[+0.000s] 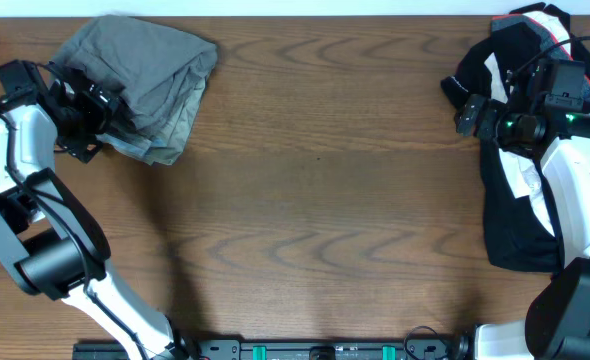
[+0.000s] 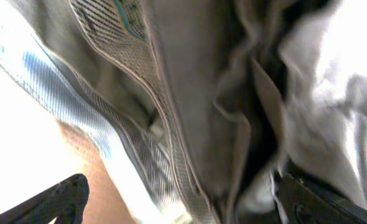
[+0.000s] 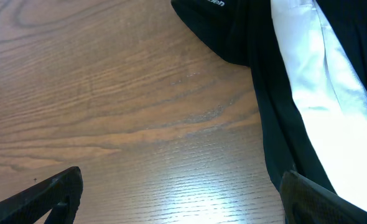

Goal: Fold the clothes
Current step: 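Lower the grey shorts onto the khaki garment with the left gripper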

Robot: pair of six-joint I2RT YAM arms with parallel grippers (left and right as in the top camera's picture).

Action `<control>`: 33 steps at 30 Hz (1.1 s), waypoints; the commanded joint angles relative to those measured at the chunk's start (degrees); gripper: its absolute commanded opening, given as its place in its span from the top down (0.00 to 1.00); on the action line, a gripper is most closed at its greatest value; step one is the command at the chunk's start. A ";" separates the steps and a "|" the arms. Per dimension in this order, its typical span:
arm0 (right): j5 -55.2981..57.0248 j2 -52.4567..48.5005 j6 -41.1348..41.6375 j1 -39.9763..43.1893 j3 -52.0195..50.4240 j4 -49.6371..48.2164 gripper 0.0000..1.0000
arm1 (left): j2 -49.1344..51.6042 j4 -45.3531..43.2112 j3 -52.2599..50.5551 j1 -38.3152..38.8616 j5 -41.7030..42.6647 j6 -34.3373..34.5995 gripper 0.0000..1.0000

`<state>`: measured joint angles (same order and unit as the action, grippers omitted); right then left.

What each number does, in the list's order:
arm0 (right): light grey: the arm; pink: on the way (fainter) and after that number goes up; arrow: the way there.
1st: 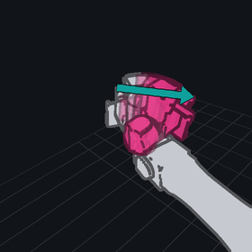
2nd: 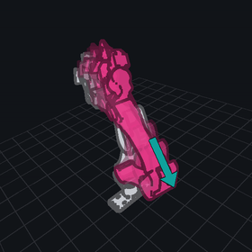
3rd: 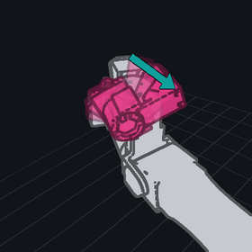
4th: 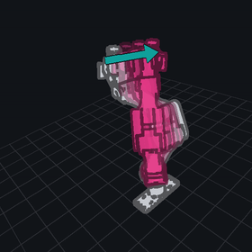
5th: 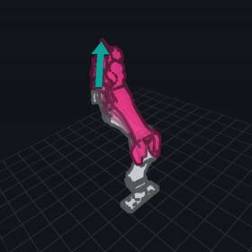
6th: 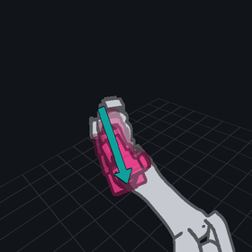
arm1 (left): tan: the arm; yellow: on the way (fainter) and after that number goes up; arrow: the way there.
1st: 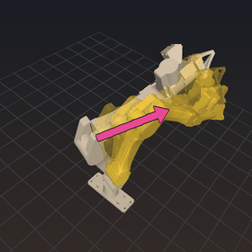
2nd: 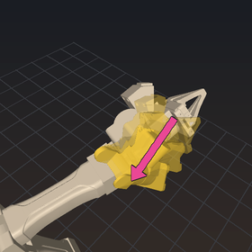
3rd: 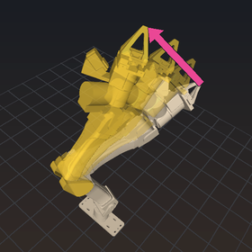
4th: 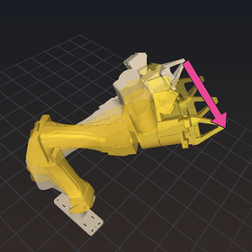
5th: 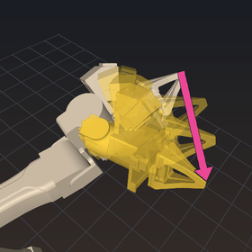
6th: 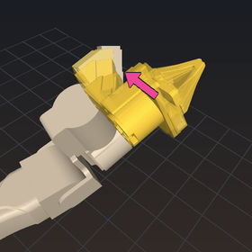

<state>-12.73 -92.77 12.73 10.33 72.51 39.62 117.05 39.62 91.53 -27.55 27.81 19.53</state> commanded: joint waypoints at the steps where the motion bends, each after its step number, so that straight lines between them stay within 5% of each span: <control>1: -0.35 -0.26 -0.57 0.11 -0.33 -0.09 0.01 | -6.62 1.57 0.83 -0.11 1.55 -10.27 0.02; 7: -0.37 -0.26 -0.57 0.11 -0.33 -0.61 0.01 | -18.18 3.87 0.83 -0.24 -1.40 -16.11 0.01; 13: -0.85 -0.26 0.37 0.11 -0.33 -2.29 0.01 | -21.40 -4.57 0.59 2.93 -3.45 -26.16 0.01; 18: -1.01 -0.26 0.50 0.11 -0.33 -2.43 0.01 | -15.58 -18.45 -0.37 7.45 -3.63 -31.91 0.01; 26: -0.52 -0.26 -0.76 0.11 -0.33 -0.90 0.01 | -0.66 -40.65 -0.37 10.36 -16.63 -31.95 0.02; 33: 0.52 -0.26 -0.81 0.11 -0.33 -0.90 0.01 | 6.45 -38.91 -0.39 10.34 -16.96 -31.93 0.02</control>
<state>-12.97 -92.77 12.75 10.33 72.49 38.70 122.28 -0.40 91.24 -17.12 12.78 -11.53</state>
